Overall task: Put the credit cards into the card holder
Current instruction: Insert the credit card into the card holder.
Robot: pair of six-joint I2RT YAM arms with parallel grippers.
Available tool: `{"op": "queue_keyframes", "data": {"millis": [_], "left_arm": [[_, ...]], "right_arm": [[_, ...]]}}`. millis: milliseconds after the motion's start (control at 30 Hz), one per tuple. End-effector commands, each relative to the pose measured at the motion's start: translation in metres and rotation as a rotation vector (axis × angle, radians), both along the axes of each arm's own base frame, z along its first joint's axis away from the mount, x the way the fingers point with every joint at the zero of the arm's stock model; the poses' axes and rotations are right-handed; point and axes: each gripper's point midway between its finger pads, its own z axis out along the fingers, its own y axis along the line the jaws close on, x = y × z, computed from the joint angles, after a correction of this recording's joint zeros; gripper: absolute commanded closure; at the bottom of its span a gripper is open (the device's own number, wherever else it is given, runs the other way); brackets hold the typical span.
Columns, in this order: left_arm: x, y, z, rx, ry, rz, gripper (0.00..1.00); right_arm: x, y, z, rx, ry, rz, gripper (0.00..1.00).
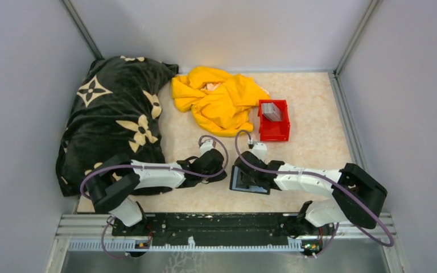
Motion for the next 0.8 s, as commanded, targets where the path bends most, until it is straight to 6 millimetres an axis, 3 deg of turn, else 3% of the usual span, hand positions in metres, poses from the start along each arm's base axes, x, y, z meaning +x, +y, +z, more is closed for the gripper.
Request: {"op": "queue_keyframes", "data": {"millis": [0, 333, 767], "left_arm": [[-0.060, 0.081, -0.074, 0.350, 0.229, -0.061, 0.89], [-0.062, 0.073, -0.070, 0.291, 0.208, -0.101, 0.90], [-0.063, 0.078, -0.065, 0.272, 0.192, -0.091, 0.91]], "right_arm": [[-0.021, -0.037, -0.019, -0.151, 0.065, 0.012, 0.56], [-0.020, -0.024, -0.028, -0.155, 0.096, 0.052, 0.56], [-0.001, 0.023, -0.035, -0.108, 0.107, 0.120, 0.55]]}}
